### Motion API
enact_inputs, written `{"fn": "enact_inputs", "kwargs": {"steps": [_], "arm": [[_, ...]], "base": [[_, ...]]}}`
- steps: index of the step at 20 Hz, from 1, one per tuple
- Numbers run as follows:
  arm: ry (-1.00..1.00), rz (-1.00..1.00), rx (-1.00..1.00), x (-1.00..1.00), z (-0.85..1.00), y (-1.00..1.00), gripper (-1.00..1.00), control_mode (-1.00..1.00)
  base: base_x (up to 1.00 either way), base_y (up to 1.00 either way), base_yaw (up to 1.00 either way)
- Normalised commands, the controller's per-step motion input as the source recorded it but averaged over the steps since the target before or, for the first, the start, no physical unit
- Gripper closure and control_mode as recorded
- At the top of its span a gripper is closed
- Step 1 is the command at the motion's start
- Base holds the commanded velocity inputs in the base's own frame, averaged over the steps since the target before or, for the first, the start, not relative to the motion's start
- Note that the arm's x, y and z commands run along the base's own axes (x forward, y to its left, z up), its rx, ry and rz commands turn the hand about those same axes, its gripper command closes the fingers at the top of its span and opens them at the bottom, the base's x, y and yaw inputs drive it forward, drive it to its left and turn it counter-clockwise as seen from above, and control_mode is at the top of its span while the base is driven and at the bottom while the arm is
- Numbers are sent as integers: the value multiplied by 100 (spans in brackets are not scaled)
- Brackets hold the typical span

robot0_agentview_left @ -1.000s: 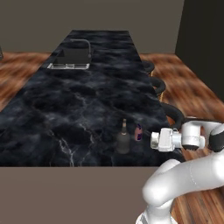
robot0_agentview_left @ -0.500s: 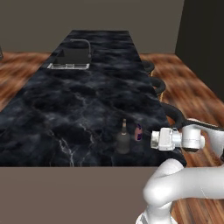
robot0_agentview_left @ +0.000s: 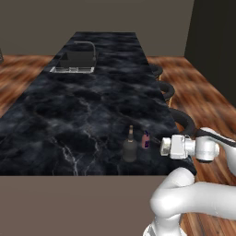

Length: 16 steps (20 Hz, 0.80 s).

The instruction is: Move the drinks to the dining counter.

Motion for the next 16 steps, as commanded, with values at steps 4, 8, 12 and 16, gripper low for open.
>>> {"fn": "enact_inputs", "kwargs": {"steps": [4,8,12,16], "arm": [[0,0,0,-12,-1,-7,-100,-100],[0,0,0,-5,-6,0,-100,-100],[1,0,0,-7,0,-1,-100,-100],[5,0,0,-6,21,-15,-100,-100]], "base": [[0,0,0],[0,0,0],[0,0,0],[0,0,0]]}}
